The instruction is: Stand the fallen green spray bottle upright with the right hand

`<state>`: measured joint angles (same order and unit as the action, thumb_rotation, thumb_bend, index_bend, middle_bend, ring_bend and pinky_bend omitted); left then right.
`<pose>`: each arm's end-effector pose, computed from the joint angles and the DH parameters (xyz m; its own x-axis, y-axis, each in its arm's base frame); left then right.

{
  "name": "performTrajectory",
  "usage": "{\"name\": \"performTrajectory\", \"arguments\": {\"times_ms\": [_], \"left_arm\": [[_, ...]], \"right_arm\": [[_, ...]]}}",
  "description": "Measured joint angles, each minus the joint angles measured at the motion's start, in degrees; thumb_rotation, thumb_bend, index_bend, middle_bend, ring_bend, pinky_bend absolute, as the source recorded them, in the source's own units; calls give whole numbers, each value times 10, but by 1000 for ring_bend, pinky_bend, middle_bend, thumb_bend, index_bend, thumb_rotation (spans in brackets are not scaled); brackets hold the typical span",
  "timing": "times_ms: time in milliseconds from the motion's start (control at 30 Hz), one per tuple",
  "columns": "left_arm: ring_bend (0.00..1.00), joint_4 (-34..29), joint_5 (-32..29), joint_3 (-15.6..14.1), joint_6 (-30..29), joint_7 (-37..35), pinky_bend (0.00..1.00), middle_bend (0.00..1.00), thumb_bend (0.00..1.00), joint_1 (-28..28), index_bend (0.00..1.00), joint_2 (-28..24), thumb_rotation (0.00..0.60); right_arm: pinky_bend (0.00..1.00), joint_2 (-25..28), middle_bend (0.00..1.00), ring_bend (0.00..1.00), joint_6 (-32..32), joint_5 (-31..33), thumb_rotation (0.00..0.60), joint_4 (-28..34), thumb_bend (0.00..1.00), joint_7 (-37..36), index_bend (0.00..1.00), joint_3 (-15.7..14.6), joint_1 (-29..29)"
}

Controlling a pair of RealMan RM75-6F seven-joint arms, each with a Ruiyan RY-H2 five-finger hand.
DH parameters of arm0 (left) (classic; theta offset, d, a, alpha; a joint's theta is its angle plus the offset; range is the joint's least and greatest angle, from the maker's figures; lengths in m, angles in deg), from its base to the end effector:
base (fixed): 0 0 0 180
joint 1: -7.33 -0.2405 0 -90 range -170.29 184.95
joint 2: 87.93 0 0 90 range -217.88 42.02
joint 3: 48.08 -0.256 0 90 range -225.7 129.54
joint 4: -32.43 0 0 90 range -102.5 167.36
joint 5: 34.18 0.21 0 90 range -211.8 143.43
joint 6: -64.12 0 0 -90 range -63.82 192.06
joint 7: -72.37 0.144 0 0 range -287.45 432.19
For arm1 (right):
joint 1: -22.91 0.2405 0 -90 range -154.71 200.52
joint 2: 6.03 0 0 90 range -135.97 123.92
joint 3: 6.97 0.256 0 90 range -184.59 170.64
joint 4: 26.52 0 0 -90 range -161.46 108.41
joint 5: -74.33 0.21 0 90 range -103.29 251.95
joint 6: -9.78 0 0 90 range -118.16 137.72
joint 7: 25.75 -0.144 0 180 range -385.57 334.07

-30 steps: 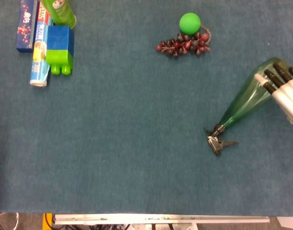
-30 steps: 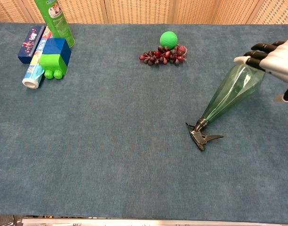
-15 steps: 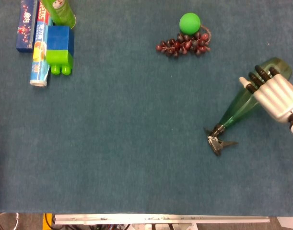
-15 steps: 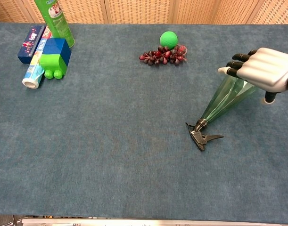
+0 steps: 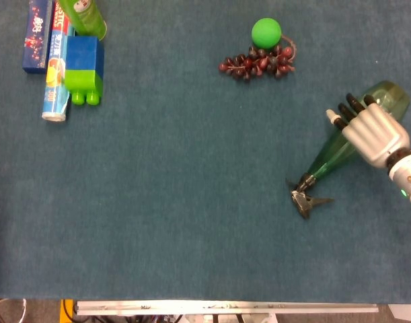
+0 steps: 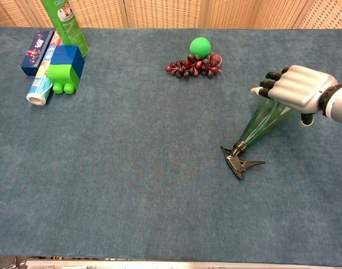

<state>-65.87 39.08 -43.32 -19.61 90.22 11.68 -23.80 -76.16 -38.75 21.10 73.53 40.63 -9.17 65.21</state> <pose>-0.3197 0.1804 0.1604 0.5488 0.0649 0.8335 0.8123 0.1942 -0.5500 -0.2144 -0.2956 0.0347 0.9716 -0.1646 0.1700 -0.2345 -0.5749 0.7839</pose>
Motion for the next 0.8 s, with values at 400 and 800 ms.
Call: {"name": "performTrajectory", "arguments": {"times_ms": [400,800], "left_arm": [[261,-4,-3,0,1,-4,407,346,0,0,386,-5,600],[261,-6,-2,-3,2,-3,407,347,0,0,386,-7,600]], "right_arm": [[229,-53,144,61,13,18,600,-60,0,-29,82,-21,37],[294,-75,257,120,2,3,600,-86,0,-60,188,-36,47]]}}
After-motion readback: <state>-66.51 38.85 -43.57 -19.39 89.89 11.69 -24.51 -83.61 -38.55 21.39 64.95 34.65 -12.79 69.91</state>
